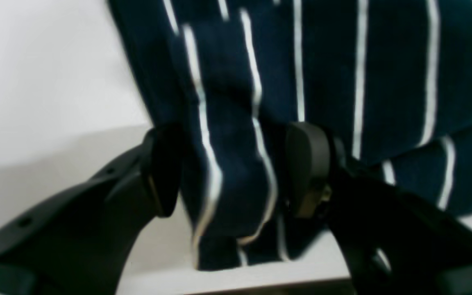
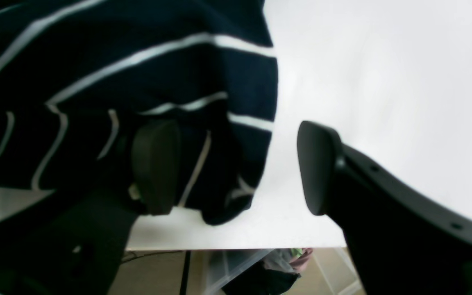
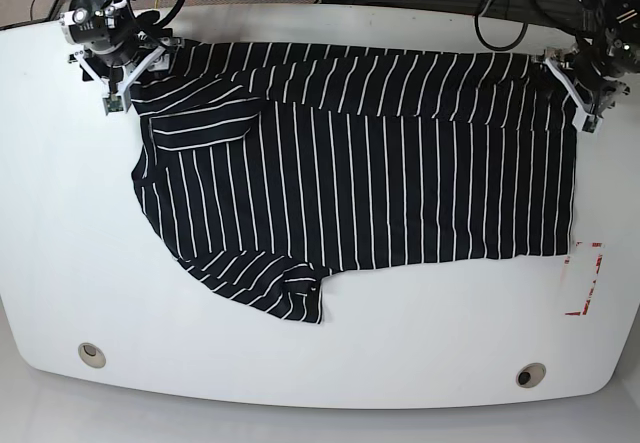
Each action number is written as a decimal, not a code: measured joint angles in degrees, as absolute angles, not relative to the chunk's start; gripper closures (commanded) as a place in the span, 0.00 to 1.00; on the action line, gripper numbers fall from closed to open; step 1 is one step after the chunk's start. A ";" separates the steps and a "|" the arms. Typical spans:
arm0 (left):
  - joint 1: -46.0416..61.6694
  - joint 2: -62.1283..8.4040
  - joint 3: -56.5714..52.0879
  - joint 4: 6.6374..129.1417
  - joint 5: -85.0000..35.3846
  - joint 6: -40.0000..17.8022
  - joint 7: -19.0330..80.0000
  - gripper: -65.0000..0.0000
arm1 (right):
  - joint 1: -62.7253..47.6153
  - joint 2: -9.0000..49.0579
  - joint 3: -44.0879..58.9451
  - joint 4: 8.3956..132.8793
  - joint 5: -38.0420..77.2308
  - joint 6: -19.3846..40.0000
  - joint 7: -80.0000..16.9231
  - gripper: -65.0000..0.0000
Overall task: Layout the t-shirt on the table in an organized manner, then fold the t-shirt properly
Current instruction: 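Regrasp the shirt's edge with both grippers, then pull the held edge outward with both grippers to smooth the shirt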
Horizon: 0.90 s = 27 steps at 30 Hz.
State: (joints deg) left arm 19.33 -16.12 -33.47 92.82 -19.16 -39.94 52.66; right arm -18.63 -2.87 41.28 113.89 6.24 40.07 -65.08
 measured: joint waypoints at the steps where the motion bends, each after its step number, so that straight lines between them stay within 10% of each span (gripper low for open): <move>1: 19.57 -15.94 -33.47 92.79 -19.33 -39.94 52.58 0.45 | -18.65 -2.87 41.30 113.75 6.24 40.07 -65.06 0.34; 8: 20.29 -16.12 -33.47 92.60 -19.53 -39.94 51.53 0.45 | -19.25 -2.87 41.30 113.58 6.28 40.07 -64.86 0.38; 19: 16.01 -19.88 -33.58 83.42 -20.84 -40.07 46.09 0.45 | -20.05 -2.96 41.36 113.49 6.15 40.10 -64.95 0.85; 27: 15.86 -21.10 -32.32 83.05 -20.80 -40.14 45.74 0.45 | -21.74 -2.35 41.10 113.60 6.52 40.07 -64.71 0.88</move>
